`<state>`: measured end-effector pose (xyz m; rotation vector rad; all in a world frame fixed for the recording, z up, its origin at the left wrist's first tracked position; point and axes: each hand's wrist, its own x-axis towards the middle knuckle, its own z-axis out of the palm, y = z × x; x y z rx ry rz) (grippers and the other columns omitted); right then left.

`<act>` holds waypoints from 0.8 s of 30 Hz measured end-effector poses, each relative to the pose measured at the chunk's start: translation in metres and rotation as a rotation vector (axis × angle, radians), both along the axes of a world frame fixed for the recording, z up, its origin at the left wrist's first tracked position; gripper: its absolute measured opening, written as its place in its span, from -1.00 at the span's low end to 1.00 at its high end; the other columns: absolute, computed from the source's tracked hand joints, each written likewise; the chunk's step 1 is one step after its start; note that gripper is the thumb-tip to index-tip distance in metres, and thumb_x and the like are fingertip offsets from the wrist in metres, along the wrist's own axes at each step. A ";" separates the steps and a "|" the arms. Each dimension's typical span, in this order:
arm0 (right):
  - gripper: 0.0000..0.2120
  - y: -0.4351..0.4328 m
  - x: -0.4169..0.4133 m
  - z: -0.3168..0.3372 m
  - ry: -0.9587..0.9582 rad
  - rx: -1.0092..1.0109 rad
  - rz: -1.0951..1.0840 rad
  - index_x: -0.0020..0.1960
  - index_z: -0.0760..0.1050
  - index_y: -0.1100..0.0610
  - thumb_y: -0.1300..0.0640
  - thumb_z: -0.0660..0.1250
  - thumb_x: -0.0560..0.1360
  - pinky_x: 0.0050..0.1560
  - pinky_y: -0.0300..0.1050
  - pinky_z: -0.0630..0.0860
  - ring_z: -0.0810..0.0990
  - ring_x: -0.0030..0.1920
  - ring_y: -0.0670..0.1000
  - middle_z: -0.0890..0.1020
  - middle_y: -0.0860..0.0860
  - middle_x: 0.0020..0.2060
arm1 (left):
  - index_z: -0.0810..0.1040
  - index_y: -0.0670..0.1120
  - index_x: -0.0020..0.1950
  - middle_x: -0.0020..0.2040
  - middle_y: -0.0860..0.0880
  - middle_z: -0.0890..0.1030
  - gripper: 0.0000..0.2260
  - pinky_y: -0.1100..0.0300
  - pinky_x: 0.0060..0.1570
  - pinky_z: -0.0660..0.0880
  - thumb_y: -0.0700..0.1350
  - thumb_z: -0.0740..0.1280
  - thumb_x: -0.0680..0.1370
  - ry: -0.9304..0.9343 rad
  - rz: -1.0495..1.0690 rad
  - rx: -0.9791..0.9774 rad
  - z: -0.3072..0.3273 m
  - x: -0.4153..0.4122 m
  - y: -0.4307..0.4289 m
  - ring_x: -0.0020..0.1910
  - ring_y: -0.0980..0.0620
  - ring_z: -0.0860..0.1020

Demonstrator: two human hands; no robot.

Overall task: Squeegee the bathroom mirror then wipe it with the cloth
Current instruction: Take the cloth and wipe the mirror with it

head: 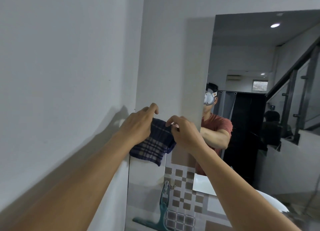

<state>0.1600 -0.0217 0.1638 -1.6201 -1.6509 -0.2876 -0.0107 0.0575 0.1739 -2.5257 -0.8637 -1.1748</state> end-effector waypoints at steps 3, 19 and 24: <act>-0.72 -0.020 0.001 0.003 0.048 0.058 0.020 0.07 0.60 0.02 0.24 0.14 0.66 -0.12 -0.05 0.65 0.57 -0.09 -0.02 0.52 -0.02 0.02 | 0.27 0.04 0.09 0.02 0.01 0.53 -0.75 0.03 -0.16 0.59 -0.31 0.19 0.62 -0.014 -0.089 -0.041 0.010 -0.004 -0.017 -0.16 0.00 0.57; -0.86 -0.141 0.043 0.036 0.296 0.261 0.004 0.06 0.53 -0.31 -0.15 0.35 0.50 -0.01 0.25 0.65 0.67 0.04 0.02 0.66 -0.16 0.05 | 0.61 0.03 0.28 0.12 0.07 0.70 -0.70 0.05 0.13 0.63 -0.13 0.43 0.55 -0.216 -0.554 -0.418 0.038 0.034 -0.107 0.07 0.04 0.67; -0.83 -0.176 0.064 0.028 0.356 0.435 -0.088 -0.06 0.55 -0.15 0.13 0.41 0.57 -0.03 0.13 0.68 0.65 0.00 -0.04 0.63 -0.08 0.01 | 0.72 0.06 0.09 0.09 0.09 0.69 -0.85 0.00 0.19 0.58 -0.12 0.41 0.57 -0.170 -0.637 -0.423 0.064 0.081 -0.130 0.09 0.06 0.62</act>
